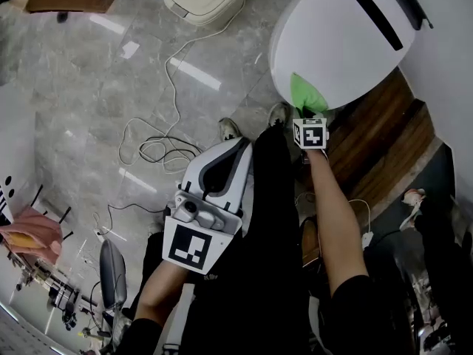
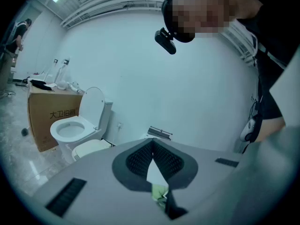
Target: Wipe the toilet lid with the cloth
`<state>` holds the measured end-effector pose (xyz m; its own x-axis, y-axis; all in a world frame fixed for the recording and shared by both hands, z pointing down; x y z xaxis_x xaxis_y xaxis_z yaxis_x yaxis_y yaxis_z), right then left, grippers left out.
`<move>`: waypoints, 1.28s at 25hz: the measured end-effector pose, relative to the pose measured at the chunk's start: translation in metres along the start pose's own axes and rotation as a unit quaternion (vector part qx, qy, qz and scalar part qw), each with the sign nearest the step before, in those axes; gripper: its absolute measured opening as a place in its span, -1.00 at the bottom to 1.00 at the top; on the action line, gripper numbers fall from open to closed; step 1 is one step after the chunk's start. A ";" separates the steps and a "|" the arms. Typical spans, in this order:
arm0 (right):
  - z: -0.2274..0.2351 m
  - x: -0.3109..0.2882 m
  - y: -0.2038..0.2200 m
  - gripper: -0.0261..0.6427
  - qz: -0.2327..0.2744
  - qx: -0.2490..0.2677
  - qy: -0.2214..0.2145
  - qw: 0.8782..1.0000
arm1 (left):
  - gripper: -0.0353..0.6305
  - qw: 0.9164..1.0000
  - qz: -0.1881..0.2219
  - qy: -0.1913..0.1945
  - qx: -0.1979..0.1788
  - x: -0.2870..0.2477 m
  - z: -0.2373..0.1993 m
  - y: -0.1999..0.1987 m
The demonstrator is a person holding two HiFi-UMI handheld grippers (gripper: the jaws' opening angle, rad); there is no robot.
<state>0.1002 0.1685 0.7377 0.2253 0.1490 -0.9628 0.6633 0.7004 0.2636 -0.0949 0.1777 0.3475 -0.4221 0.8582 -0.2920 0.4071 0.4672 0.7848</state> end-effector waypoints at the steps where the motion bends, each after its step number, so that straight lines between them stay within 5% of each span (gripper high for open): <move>1: -0.005 0.000 -0.004 -0.73 0.006 -0.013 -0.014 1.000 | -0.90 1.000 0.002 -0.004 -0.002 0.003 0.002 -0.002; 9: -0.018 0.066 -0.069 -0.72 0.095 -0.079 -0.056 0.991 | -0.90 0.999 0.026 -0.032 -0.008 0.035 0.031 -0.050; 16: 0.004 0.211 -0.147 -0.72 0.206 -0.086 -0.011 0.975 | -0.90 0.995 0.079 -0.044 -0.042 0.060 0.074 -0.131; 22: 0.010 0.348 -0.227 -0.72 0.314 -0.038 -0.007 0.949 | -0.90 0.990 0.119 -0.042 -0.060 0.063 0.102 -0.197; 32: -0.007 0.525 -0.268 -0.72 0.439 -0.003 -0.007 0.898 | -0.90 0.986 0.151 -0.024 -0.064 0.078 0.145 -0.240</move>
<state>0.0359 0.0638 0.1616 0.6686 0.6374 -0.3830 0.2217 0.3208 0.9208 -0.1076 0.1634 0.0572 -0.2582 0.9644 -0.0579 0.4007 0.1614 0.9019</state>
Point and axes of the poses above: the fingertips, and each gripper's own axes: x backward along the fingers, z to its right, y out of its underside, the point moved 1 cm from there along x, backward along the fingers, and after that the axes turned 14 degrees about x, right-handed, at the moved point
